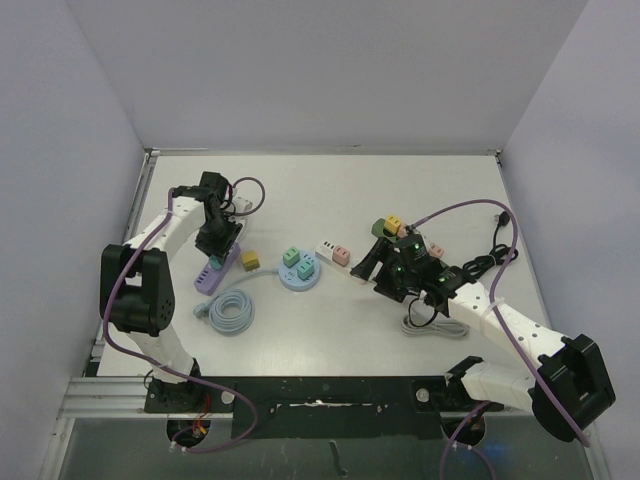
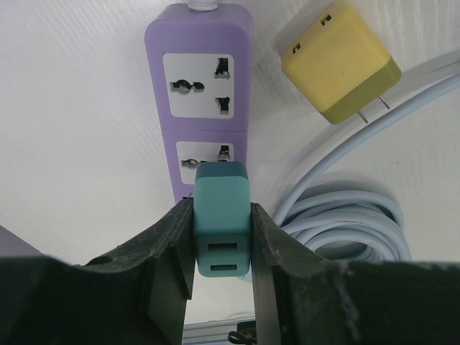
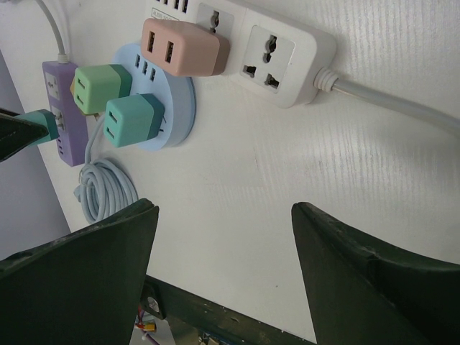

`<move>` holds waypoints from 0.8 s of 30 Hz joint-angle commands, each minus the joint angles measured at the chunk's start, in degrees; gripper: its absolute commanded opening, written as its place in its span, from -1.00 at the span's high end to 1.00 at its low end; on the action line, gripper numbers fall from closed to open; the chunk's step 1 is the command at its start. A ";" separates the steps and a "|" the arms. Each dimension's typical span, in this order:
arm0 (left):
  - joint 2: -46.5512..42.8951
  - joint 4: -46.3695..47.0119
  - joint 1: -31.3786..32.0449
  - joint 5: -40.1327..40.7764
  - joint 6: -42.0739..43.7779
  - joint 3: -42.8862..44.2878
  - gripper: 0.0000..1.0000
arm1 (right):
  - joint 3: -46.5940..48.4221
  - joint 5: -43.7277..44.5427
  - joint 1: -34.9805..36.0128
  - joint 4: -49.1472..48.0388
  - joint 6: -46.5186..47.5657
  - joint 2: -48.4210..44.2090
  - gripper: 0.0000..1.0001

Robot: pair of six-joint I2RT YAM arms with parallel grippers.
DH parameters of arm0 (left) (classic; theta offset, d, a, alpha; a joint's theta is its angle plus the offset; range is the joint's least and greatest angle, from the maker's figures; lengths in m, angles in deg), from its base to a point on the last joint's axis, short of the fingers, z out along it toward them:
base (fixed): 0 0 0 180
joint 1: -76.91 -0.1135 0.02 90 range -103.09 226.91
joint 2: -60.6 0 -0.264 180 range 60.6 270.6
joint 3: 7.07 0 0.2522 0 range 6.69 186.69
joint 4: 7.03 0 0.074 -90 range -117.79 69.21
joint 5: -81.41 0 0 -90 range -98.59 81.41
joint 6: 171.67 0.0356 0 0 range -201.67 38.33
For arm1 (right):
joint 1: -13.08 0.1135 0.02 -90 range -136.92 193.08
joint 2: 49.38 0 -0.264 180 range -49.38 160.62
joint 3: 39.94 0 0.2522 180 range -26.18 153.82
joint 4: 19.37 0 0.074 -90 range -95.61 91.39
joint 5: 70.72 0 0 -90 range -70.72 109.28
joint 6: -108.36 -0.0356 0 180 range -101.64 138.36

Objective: Insert the plug

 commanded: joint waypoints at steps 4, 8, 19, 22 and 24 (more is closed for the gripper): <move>-0.40 5.50 0.11 -6.03 2.18 -0.39 0.69 | 1.12 0.15 -0.39 -2.72 0.21 0.30 -0.53; 1.60 4.12 0.11 -4.54 2.21 -0.67 0.69 | 1.06 0.07 -0.38 -2.72 0.30 0.23 -0.53; 8.22 2.55 -1.74 -8.42 1.50 0.81 0.73 | 1.01 0.40 -0.38 -2.55 0.42 -0.06 -0.54; 10.97 2.02 -2.45 -8.10 0.94 0.91 0.73 | 1.27 0.74 -0.38 -2.31 0.63 0.09 -0.54; 12.00 1.88 -2.61 -7.31 0.63 0.53 0.75 | 1.38 0.94 -0.33 -2.03 0.72 -0.01 -0.54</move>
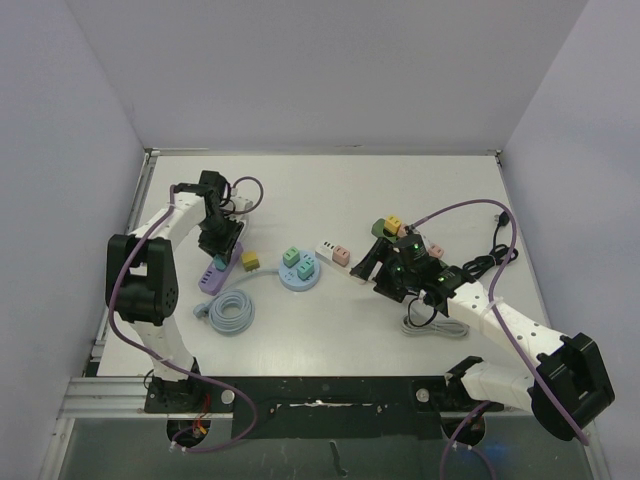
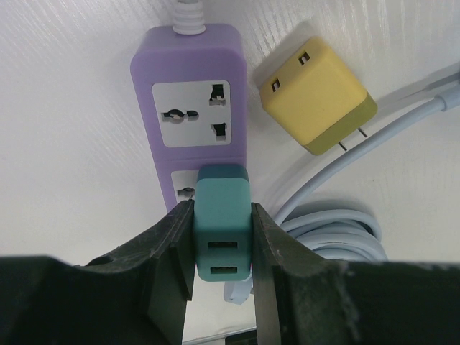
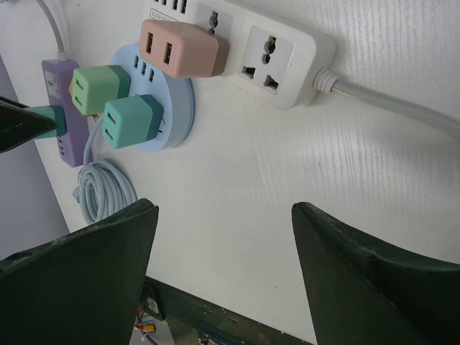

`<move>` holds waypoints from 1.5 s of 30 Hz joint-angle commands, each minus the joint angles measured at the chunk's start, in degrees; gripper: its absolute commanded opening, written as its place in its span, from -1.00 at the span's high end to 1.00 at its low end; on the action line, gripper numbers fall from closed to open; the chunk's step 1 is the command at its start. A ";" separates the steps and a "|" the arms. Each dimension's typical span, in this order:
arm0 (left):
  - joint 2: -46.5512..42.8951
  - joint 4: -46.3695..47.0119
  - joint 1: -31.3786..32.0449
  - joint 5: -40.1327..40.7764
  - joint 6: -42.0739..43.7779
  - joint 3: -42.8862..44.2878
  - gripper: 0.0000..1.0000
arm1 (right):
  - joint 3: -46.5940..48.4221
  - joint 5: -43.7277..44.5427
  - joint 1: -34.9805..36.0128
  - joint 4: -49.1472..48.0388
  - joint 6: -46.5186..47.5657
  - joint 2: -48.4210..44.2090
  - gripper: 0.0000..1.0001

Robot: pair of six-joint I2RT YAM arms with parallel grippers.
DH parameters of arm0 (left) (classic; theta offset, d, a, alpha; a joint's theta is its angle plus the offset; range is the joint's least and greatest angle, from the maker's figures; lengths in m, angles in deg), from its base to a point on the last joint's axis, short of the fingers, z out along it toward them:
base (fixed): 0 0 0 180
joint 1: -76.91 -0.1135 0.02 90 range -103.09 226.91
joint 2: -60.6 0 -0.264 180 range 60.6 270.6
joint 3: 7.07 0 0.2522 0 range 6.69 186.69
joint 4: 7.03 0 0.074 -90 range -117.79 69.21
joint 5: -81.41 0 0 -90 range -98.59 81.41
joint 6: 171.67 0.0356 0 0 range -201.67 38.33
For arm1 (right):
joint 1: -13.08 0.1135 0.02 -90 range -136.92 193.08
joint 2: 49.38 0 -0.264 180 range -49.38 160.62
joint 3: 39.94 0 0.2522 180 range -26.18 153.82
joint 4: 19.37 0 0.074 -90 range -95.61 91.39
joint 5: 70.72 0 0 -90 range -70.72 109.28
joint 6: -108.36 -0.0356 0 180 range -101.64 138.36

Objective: Insert the plug

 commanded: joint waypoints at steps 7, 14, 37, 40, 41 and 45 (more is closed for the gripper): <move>3.96 4.15 -0.74 -0.05 -0.02 -4.62 0.75 | 1.38 1.11 -0.28 -1.47 1.07 -0.54 -0.54; -1.04 4.93 -1.61 -2.95 -3.98 -3.05 0.50 | 1.47 1.87 -0.32 -0.88 1.20 -1.31 -0.55; -11.08 8.96 -0.84 0.53 -8.24 0.19 -0.07 | 3.33 4.62 -0.41 1.58 2.58 -2.47 -0.56; -14.96 10.29 -0.78 0.99 -10.86 2.26 -0.16 | 3.68 4.98 -0.33 1.64 2.88 -2.29 -0.57; -16.10 10.89 -0.68 1.11 -11.80 2.54 -0.18 | 3.69 5.03 -0.34 1.56 2.89 -2.12 -0.57; -18.77 14.78 1.69 4.12 -20.22 1.90 -0.24 | 3.18 4.84 -0.35 0.95 2.42 -1.74 -0.57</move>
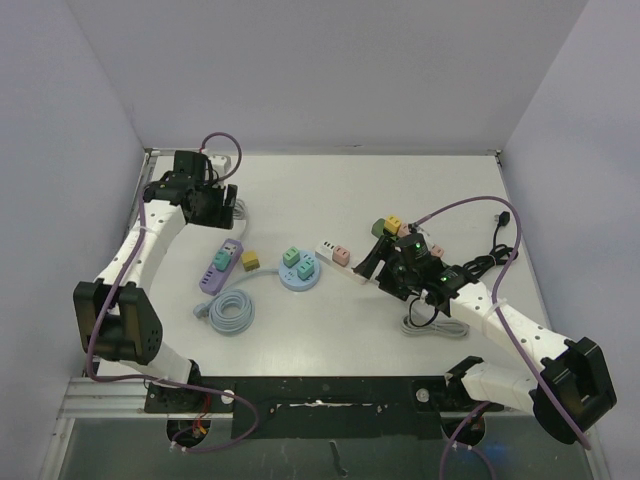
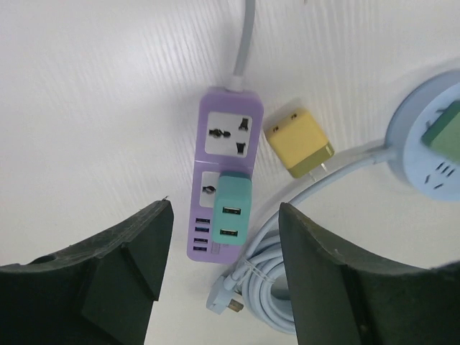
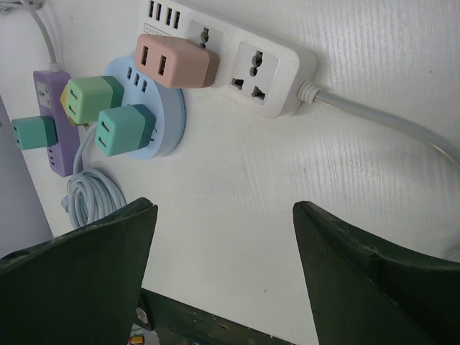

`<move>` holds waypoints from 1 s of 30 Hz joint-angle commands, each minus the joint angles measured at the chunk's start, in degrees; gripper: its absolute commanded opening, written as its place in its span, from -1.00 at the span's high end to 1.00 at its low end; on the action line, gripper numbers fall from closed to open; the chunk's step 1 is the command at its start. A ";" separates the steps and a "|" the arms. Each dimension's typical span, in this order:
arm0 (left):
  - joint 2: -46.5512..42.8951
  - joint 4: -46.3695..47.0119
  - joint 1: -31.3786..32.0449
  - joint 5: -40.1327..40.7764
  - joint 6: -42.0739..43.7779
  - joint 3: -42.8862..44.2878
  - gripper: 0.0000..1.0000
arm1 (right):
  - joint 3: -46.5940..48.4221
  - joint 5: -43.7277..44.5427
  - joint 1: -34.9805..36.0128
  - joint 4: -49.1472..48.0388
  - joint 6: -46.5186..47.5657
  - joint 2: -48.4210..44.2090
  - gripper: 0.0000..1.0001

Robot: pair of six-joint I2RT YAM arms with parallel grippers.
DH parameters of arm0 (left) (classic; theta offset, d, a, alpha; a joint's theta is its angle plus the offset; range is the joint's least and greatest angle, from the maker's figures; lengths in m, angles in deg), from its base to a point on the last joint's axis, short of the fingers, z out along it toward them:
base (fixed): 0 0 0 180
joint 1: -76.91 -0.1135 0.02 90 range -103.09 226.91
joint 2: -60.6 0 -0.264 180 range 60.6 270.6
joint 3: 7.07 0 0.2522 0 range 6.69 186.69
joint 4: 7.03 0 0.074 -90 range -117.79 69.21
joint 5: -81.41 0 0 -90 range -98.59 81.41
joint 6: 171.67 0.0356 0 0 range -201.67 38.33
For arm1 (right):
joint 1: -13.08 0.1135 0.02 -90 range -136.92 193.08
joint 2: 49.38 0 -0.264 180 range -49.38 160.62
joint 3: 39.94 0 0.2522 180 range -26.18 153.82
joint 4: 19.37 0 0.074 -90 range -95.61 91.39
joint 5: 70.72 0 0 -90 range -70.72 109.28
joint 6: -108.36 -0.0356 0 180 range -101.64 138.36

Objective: Insert the plug

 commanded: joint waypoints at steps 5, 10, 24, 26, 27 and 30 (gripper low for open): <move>-7.11 17.73 9.94 11.22 -27.29 -6.45 -0.22 | 1.65 1.33 -0.28 -1.85 0.16 -0.33 -0.57; -4.20 19.67 17.56 23.54 -37.70 -8.72 -0.17 | 0.65 1.14 -0.32 -2.11 -0.06 -1.09 -0.57; 6.20 17.35 19.23 26.44 -42.55 -11.64 -0.20 | -1.20 0.98 -0.37 -2.78 -0.45 -2.04 -0.57; 7.72 17.16 18.70 26.41 -42.70 -11.40 -0.20 | -1.20 0.98 -0.37 -2.73 -0.37 -2.02 -0.57; 8.17 17.18 18.41 26.31 -42.78 -11.31 -0.20 | -1.28 0.96 -0.37 -2.73 -0.36 -2.14 -0.57; 8.86 16.93 17.86 27.37 -42.90 -11.09 -0.25 | -1.54 1.15 -0.37 -2.49 -0.28 -2.42 -0.57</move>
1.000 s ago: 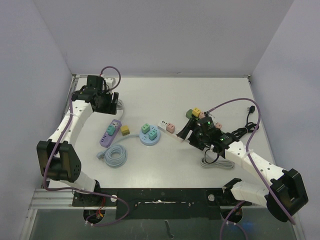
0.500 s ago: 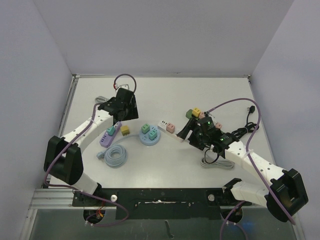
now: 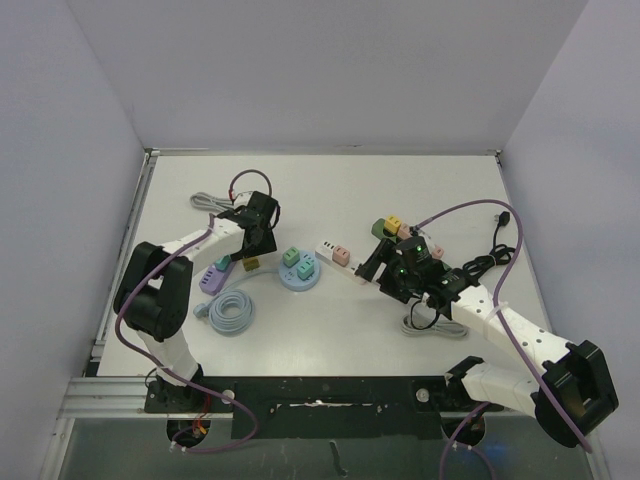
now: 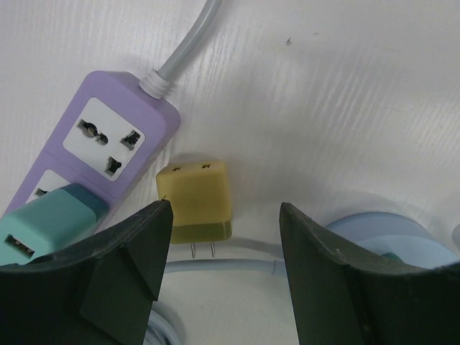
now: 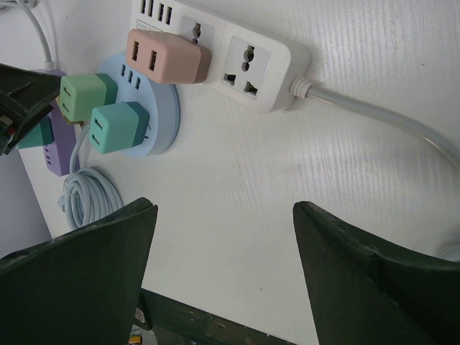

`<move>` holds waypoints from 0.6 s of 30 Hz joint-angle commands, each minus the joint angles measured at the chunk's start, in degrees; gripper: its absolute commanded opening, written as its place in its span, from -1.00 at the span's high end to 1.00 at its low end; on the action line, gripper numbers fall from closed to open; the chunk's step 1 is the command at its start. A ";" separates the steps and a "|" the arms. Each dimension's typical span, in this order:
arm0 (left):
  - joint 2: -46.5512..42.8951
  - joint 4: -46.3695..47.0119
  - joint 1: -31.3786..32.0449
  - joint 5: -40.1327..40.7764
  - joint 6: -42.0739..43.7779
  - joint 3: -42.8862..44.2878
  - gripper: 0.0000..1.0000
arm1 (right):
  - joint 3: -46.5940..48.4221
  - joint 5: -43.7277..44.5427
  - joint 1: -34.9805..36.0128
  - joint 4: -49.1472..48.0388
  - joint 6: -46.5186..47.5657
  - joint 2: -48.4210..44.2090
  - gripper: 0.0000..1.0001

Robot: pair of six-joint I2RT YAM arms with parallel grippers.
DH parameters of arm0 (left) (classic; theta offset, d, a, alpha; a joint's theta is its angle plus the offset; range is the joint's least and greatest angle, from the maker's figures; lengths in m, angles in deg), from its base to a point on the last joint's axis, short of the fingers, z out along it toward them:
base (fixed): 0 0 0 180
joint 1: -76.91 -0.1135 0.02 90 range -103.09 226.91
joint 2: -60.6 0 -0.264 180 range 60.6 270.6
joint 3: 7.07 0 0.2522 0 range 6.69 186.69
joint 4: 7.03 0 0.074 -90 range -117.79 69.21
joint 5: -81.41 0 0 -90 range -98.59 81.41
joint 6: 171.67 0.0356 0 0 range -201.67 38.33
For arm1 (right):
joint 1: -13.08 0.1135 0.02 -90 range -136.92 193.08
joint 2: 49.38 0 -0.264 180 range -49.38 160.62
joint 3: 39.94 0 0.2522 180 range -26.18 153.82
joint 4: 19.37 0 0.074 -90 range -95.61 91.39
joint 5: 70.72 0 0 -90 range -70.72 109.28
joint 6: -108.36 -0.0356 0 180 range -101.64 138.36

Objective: Insert the plug

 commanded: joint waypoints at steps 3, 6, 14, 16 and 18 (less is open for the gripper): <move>0.47 -0.10 -1.28 3.46 -0.61 1.57 -0.33 | -0.28 1.49 -0.35 -1.99 0.10 -1.77 -0.57; 1.10 0.51 -1.56 2.90 -0.37 0.84 -0.33 | -0.63 1.51 -0.39 -2.22 -0.16 -1.97 -0.57; 3.72 4.03 -2.24 -1.97 -1.12 -1.66 -0.12 | -0.50 1.56 -0.37 -2.06 0.01 -1.61 -0.57; 4.12 4.36 -2.24 -2.46 -1.22 -1.83 -0.02 | -0.46 1.64 -0.38 -1.84 -0.12 -1.68 -0.56; 4.12 4.62 -2.20 -2.85 -0.98 -1.91 0.11 | -0.30 1.55 -0.38 -1.65 -0.17 -1.69 -0.56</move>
